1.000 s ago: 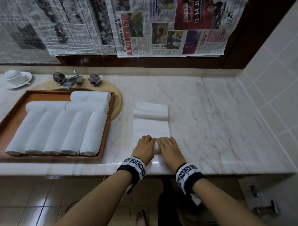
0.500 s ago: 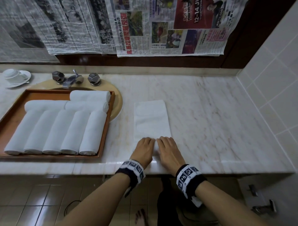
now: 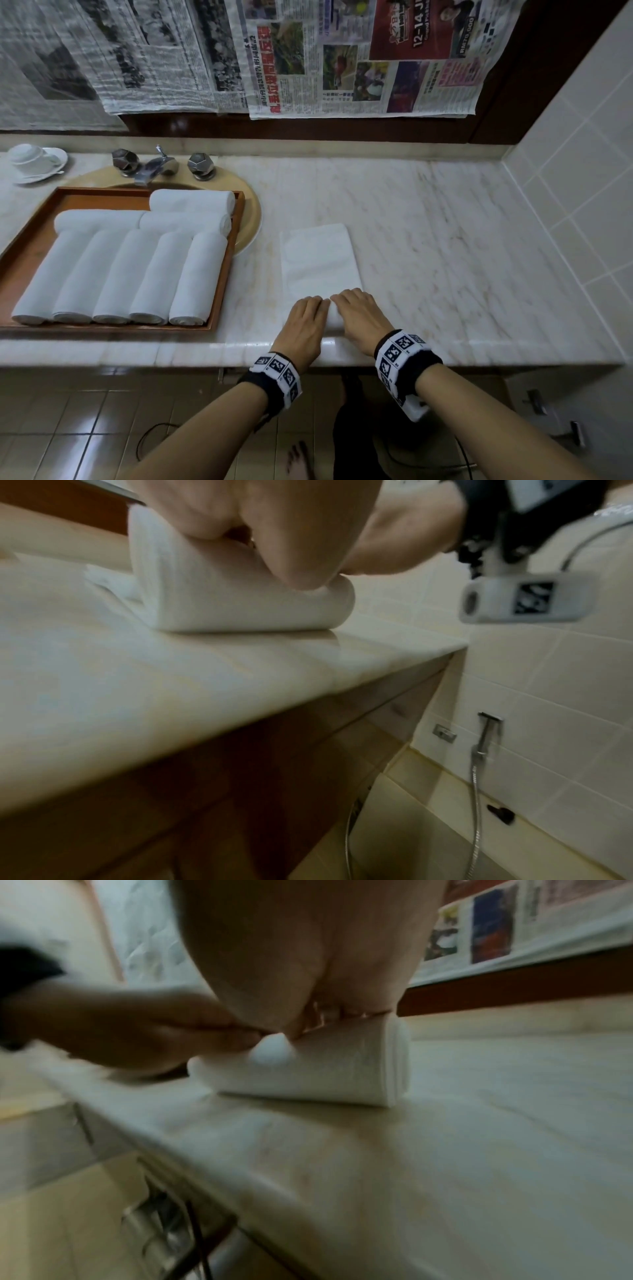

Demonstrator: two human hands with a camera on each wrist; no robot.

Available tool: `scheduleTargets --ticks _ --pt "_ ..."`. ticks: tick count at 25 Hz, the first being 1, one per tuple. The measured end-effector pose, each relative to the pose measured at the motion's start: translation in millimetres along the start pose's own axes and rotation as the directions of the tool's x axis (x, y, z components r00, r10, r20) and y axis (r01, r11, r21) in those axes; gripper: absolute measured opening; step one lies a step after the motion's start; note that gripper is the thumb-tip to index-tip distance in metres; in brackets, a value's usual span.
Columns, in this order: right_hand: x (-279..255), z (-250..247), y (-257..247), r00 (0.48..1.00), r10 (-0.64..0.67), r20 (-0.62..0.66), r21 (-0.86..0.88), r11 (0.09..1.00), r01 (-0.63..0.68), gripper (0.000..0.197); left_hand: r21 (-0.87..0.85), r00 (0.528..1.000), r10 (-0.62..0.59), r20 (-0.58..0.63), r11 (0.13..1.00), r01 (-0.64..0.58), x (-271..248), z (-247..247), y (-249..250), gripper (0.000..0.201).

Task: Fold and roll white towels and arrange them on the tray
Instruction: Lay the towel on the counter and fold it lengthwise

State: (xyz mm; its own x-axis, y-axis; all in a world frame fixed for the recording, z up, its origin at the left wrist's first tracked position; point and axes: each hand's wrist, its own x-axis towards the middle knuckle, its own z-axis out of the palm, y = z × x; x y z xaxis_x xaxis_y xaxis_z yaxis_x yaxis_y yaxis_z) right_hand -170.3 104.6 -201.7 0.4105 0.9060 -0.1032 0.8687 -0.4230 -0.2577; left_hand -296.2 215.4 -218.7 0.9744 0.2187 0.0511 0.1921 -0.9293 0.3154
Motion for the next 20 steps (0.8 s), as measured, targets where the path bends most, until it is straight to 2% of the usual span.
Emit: scheduleTargets --ticks 3,5,8,10,12,16,18,20 --pt "-8.1 15.4 0.7 0.999 -0.009 -0.053 -0.113 0.994 0.003 0.052 0.018 0.995 0.004 0.104 1.0 -0.006 25.4 -15.8 -6.5 0.048" --pt "-4.2 11.5 0.2 0.999 -0.005 -0.044 -0.095 0.995 0.001 0.052 0.063 0.992 -0.033 0.125 0.998 0.026 38.2 -22.4 -4.1 0.043" --pt "8.2 -2.0 0.6 1.0 -0.005 0.017 -0.016 1.0 0.006 0.037 0.076 0.996 -0.087 0.026 0.994 0.085 24.3 -21.2 8.1 0.045" --pt "11.9 -9.4 1.3 0.996 -0.01 0.094 0.001 1.0 0.01 0.03 0.066 0.998 -0.036 -0.045 0.997 0.039 4.1 -8.2 12.9 0.052" --pt "11.8 -7.3 2.2 0.993 -0.008 0.117 0.009 1.0 0.007 0.029 0.074 0.999 -0.015 -0.037 0.997 0.018 -5.1 1.4 10.6 0.057" --pt "-0.5 4.8 -3.6 0.998 -0.002 -0.055 -0.024 1.0 0.0 0.044 -0.012 0.999 -0.03 -0.021 0.999 0.03 20.1 -3.5 -2.3 0.05" --pt "-4.1 11.6 0.1 0.997 -0.036 -0.062 -0.068 0.997 0.032 0.049 -0.021 0.997 -0.058 0.044 0.998 0.059 33.4 -11.3 -3.3 0.048" --pt "3.5 7.9 5.1 0.998 -0.042 -0.053 -0.019 0.999 0.041 0.047 0.007 0.995 -0.103 0.005 0.995 0.103 37.2 -16.1 3.9 0.047"
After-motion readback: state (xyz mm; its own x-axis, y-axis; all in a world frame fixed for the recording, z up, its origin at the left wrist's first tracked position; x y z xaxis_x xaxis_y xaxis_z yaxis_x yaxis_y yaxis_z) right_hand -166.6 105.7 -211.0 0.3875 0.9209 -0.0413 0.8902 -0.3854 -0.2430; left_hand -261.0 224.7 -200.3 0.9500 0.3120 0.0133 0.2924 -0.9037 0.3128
